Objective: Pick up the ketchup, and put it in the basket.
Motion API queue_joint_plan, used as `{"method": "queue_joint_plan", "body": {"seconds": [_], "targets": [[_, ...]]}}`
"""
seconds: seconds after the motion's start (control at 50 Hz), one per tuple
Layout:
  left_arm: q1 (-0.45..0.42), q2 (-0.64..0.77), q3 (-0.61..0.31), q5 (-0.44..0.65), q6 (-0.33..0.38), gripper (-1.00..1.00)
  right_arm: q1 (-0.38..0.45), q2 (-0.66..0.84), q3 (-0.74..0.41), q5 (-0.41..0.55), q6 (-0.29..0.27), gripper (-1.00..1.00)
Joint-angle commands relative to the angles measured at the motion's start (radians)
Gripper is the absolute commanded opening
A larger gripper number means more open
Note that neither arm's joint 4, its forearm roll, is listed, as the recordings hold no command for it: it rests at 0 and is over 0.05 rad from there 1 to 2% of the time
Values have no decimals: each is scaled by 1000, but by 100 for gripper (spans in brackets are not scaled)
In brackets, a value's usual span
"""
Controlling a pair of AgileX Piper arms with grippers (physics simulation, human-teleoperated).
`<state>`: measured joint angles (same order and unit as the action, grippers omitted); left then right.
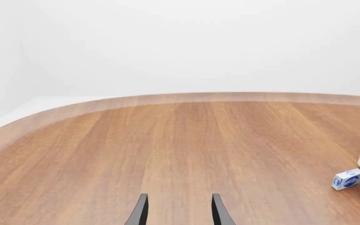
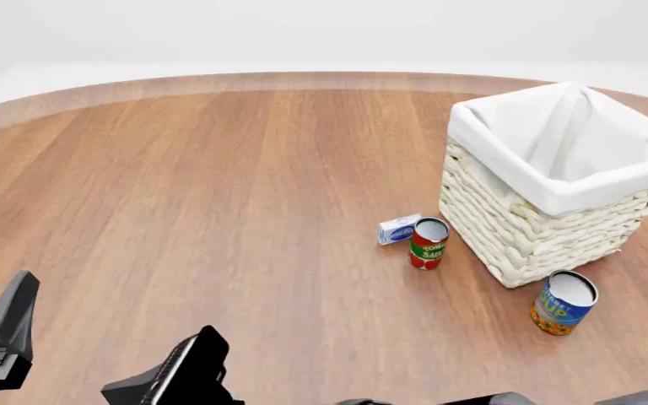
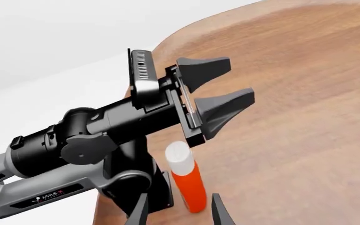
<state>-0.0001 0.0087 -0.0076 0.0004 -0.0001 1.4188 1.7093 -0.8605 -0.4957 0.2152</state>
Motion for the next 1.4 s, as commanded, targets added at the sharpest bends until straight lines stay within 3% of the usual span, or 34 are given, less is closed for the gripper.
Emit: {"method": "queue_joint_plan", "body": {"seconds": [0.02, 1.4], "targets": [[0, 0, 0, 0, 0, 100, 3, 74, -53, 4, 35, 100], [0, 0, 0, 0, 0, 100, -3, 272, -212, 55, 73, 100]]}}
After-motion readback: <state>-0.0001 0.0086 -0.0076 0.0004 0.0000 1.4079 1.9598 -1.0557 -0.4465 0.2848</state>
